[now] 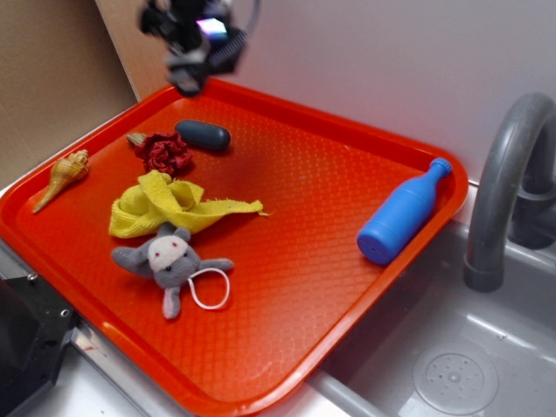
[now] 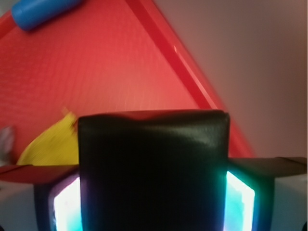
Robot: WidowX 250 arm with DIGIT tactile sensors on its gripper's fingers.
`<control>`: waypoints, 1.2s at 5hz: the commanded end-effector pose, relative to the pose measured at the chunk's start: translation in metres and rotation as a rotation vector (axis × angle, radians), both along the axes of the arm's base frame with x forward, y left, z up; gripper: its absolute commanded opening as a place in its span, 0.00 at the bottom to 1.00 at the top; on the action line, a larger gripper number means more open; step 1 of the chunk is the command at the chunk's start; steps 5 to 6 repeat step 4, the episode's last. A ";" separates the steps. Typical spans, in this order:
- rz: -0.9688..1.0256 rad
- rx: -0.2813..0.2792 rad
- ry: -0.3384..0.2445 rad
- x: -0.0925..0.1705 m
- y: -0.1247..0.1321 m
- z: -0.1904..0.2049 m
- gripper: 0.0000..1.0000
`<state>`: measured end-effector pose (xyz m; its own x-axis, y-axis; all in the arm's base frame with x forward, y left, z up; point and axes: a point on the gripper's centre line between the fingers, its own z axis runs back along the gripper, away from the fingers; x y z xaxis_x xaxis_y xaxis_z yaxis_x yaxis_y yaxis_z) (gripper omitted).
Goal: Grab the black box.
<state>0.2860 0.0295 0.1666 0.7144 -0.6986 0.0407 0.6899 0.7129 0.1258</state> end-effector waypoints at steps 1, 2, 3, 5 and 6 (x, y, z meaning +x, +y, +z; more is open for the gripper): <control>0.524 -0.030 -0.028 -0.034 0.017 0.092 0.00; 0.774 -0.007 -0.019 -0.036 0.004 0.082 0.00; 0.871 0.006 -0.024 -0.034 -0.001 0.077 0.00; 0.843 0.003 -0.032 -0.035 -0.005 0.076 0.00; 0.843 0.003 -0.032 -0.035 -0.005 0.076 0.00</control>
